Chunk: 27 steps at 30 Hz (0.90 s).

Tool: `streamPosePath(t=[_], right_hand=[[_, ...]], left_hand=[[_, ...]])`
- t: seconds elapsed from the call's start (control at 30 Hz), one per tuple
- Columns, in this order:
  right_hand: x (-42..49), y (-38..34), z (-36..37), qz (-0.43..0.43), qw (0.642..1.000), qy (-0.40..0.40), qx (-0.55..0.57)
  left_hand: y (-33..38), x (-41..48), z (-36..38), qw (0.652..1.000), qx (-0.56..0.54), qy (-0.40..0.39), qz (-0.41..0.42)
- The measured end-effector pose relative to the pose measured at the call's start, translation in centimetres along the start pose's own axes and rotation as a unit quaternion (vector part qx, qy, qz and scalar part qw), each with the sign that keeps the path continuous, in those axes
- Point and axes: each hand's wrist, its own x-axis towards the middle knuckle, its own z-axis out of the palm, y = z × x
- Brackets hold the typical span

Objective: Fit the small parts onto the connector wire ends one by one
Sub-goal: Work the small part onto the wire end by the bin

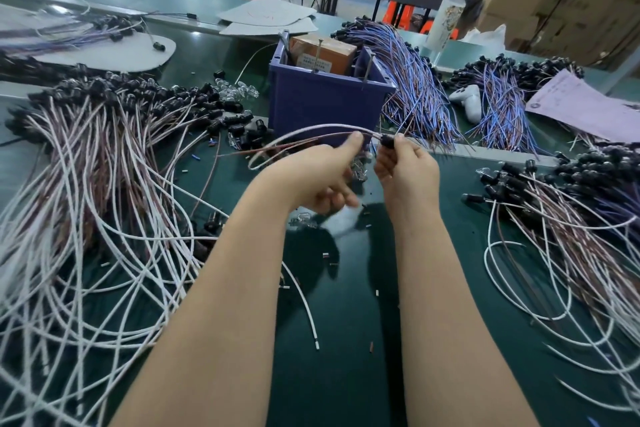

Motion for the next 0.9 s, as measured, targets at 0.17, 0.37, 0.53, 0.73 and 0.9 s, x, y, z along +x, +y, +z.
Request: streamPosePath(t=[0.17,0.37,0.53,0.73,0.9], right_hand=[[0.6,0.2,-1.0,-0.044,0.986,0.048,-0.155],[0.8,-0.4,-1.7,-0.094,0.948,0.144,-0.266],[0.9,-0.9,-2.9,-0.103,0.892,0.145,-0.416],[0.6,-0.5,-2.7,-0.024,0.797,0.049,-0.601],[-0.1,0.1,-0.8,-0.139,0.821,0.000,-0.553]], left_hand=[[-0.8,0.6,-1.7,0.900,-0.391,0.094,0.166],[-0.4,-0.1,-2.7,0.852,-0.449,0.157,0.217],[0.3,-0.8,-3.4,0.839,-0.445,0.194,0.244],[-0.1,0.2,-3.4,0.846,-0.405,0.286,0.197],[-0.5,0.7,-3.6,0.799,-0.510,0.265,0.178]])
